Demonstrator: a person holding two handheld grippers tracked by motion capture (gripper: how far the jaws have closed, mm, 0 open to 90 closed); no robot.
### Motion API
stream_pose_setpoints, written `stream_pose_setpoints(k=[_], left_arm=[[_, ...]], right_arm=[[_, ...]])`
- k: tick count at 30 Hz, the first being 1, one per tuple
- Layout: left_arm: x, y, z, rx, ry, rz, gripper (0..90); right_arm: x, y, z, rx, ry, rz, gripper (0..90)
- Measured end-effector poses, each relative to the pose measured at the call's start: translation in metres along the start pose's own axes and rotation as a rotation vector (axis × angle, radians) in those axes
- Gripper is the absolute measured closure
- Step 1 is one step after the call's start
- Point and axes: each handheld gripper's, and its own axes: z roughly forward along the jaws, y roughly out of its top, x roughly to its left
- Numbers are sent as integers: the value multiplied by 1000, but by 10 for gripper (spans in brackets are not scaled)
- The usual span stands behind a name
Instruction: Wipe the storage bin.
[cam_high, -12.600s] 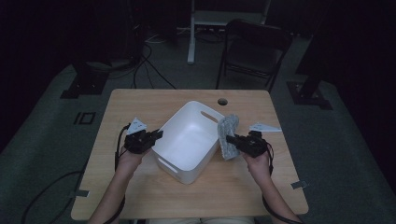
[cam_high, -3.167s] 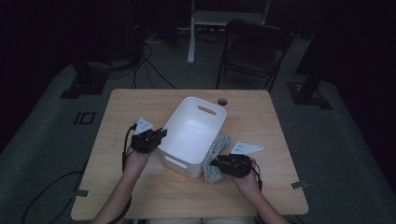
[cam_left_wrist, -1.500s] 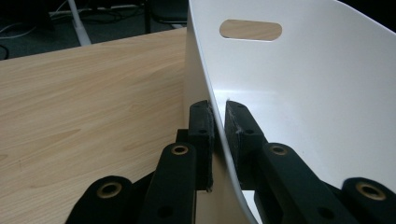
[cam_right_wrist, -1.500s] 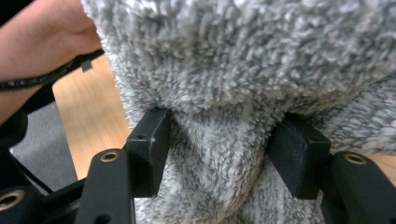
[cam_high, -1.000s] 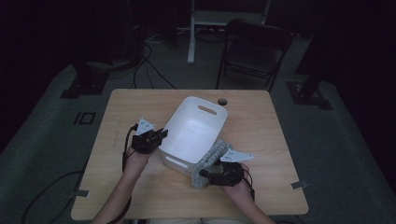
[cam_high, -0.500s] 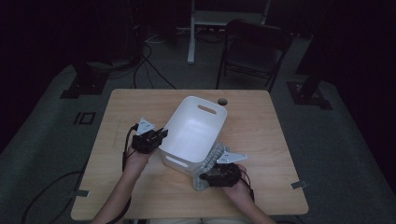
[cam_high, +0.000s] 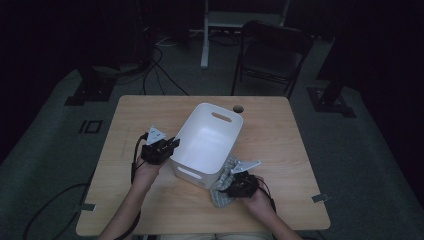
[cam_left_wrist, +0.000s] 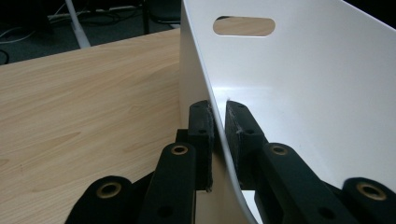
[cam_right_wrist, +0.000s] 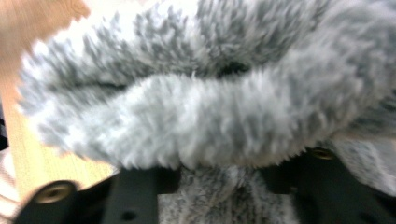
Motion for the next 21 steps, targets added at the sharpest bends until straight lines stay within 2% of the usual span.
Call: stream_pose_setpoints(k=[2, 4, 7, 9, 13, 15, 18, 21], left_arm=[[0, 0, 0, -1, -1, -4, 814], [1, 0, 0, -1, -3, -5, 813], [1, 0, 1, -7, -4, -9, 809], [1, 0, 1, -8, -1, -10, 810], [0, 0, 1, -6, -6, -5, 811], [0, 0, 1, -3, -9, -3, 811], [1, 0, 1, -1, -19, -1, 813], [-1, 1, 1, -2, -21, 10, 813]], right_arm=[[-3, 1, -4, -1, 7, 35, 677], [-4, 4, -9, -22, 2, 51, 690], [-2, 10, -19, -59, -53, 12, 694], [-3, 15, -26, -93, -80, 5, 698], [-3, 24, -49, -197, -33, 27, 709], [2, 29, -59, -245, -37, 2, 713], [7, 36, -65, -255, -74, -29, 714], [5, 35, -62, -261, -66, -6, 716]])
